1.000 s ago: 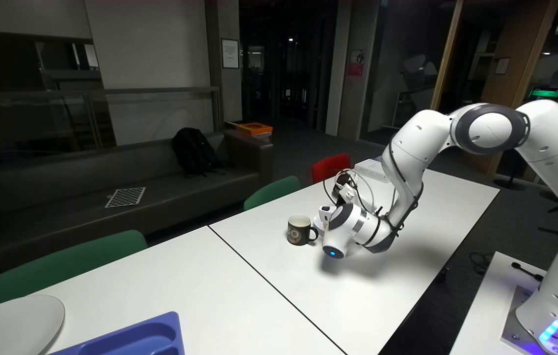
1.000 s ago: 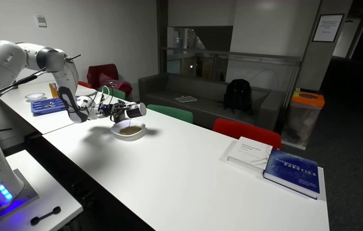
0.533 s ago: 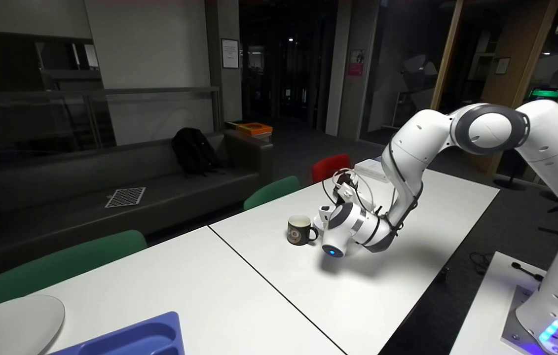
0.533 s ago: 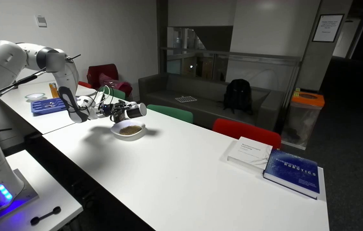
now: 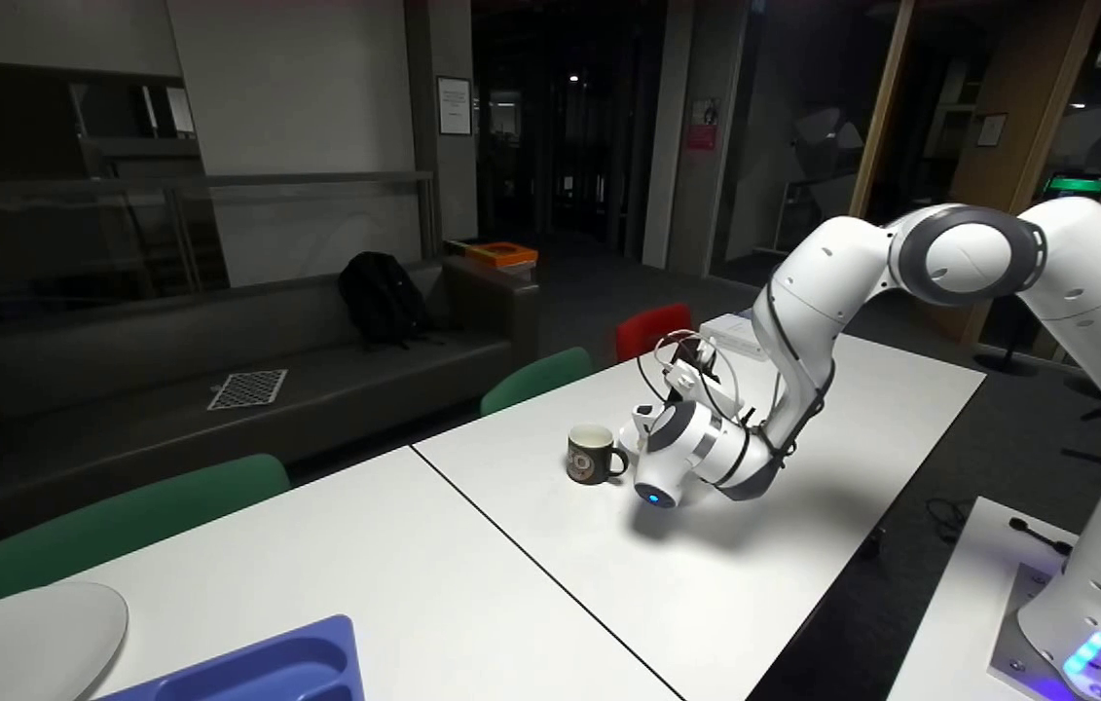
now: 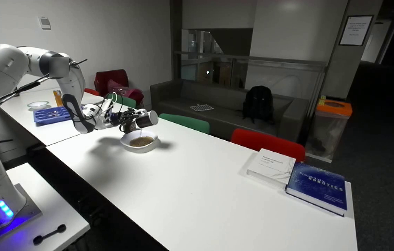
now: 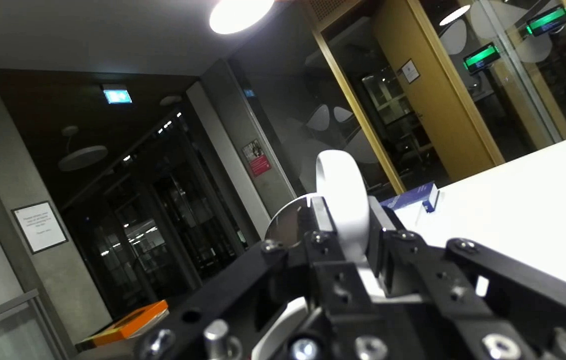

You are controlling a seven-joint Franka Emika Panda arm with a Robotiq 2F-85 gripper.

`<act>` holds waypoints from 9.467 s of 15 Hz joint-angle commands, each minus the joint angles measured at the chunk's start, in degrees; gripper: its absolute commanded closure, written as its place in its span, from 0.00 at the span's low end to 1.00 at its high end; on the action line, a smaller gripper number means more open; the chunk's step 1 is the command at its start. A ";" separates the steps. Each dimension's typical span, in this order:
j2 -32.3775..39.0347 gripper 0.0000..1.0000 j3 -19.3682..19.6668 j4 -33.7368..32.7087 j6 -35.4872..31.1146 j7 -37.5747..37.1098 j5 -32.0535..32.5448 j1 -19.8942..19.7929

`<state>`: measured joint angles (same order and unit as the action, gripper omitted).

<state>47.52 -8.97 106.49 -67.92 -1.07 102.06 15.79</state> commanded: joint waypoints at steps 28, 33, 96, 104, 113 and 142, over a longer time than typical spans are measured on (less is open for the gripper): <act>2.03 0.95 0.73 -6.07 11.34 16.80 -4.84 2.57; 3.56 0.95 0.72 -7.99 13.35 17.97 -5.56 2.70; -24.39 0.95 -2.44 13.89 -4.76 -44.50 -33.79 -3.09; -31.63 0.95 -1.08 22.05 -17.41 -50.91 -30.81 -5.52; -36.95 0.95 0.16 27.61 -29.06 -54.81 -25.92 -6.87; -45.01 0.95 5.21 34.83 -67.80 -59.44 -5.13 -12.78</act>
<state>6.46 -4.32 139.06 -132.58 -58.97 93.05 4.25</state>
